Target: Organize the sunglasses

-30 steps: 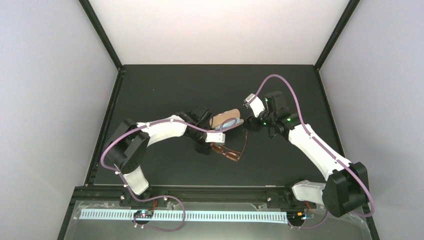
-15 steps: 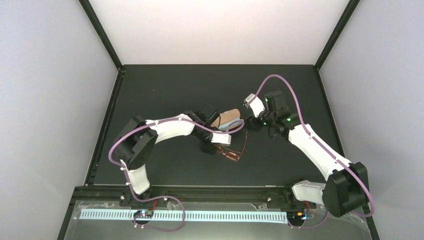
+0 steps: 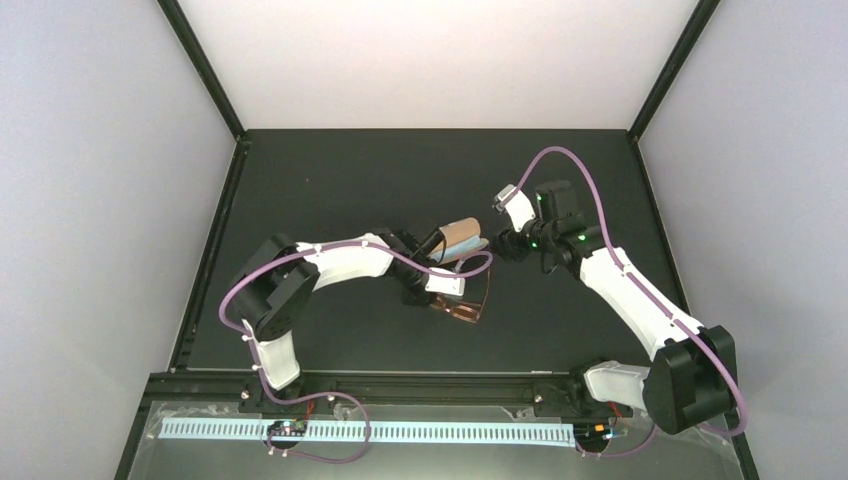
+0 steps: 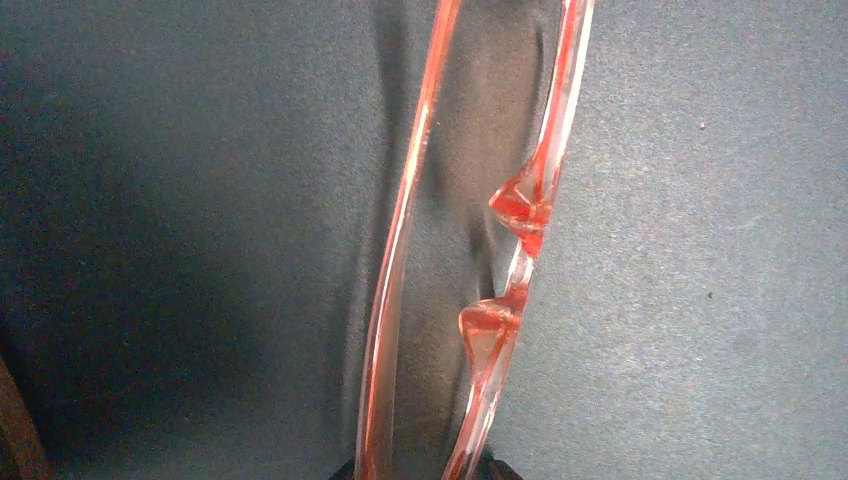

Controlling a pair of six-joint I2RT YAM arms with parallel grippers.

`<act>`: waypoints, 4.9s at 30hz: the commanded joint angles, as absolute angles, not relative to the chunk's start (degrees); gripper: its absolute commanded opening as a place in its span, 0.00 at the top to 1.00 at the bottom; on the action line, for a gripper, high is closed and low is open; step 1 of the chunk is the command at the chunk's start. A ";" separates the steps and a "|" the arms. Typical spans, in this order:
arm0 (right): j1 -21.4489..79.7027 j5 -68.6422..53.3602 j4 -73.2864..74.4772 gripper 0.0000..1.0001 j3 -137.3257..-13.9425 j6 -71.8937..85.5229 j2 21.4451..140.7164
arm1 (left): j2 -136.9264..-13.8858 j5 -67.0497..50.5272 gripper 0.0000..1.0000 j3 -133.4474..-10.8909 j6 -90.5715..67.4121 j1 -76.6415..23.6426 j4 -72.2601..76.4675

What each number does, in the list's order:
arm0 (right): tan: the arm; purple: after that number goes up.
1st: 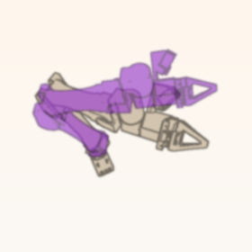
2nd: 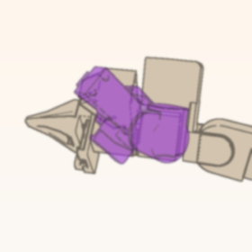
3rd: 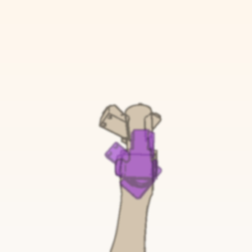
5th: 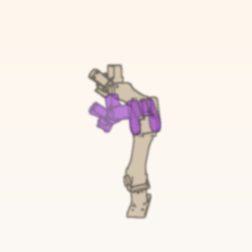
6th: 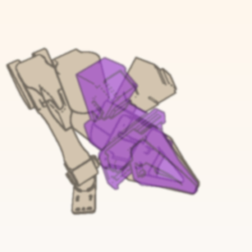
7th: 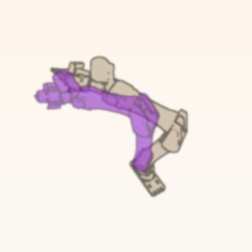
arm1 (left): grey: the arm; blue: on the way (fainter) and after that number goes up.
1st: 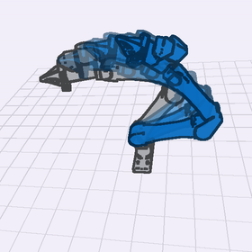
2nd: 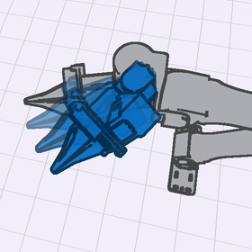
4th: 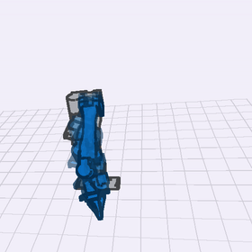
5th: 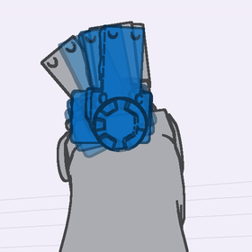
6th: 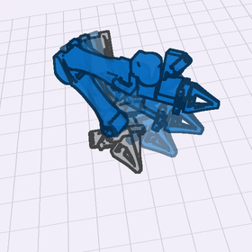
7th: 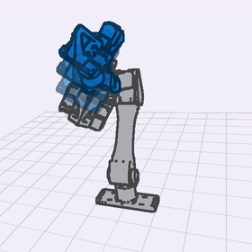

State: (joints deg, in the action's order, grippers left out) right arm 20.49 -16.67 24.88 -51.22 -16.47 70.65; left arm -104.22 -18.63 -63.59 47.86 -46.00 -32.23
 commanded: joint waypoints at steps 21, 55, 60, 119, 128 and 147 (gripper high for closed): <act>19.95 -18.47 25.04 0.29 -51.31 -16.00 70.14 | -93.24 -19.69 0.85 -56.43 46.39 -47.57 -25.55; 19.97 -19.47 26.35 0.28 -53.44 -16.29 69.32 | -86.10 -24.69 0.99 -63.25 46.87 -50.27 -39.82; 19.96 -18.96 27.81 0.29 -55.41 -17.37 69.44 | -82.43 -22.97 0.98 -63.33 45.80 -50.80 -40.61; 26.90 -24.21 27.44 0.44 -61.43 -13.06 81.29 | -83.77 -1.81 0.99 -66.41 36.90 -52.12 -30.82; 26.92 -29.04 29.95 0.45 -61.08 -14.92 82.13 | -83.59 -2.08 0.98 -65.64 37.72 -52.12 -30.26; 18.88 -37.89 38.86 0.25 -62.45 -27.16 73.12 | -82.46 -14.50 0.98 -65.39 33.75 -48.74 -32.74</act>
State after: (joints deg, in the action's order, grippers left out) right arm 20.23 -32.69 34.76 -63.83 -20.60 76.90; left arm -83.40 -7.25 -63.46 36.40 -50.83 -31.66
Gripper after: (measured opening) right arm 0.728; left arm 0.019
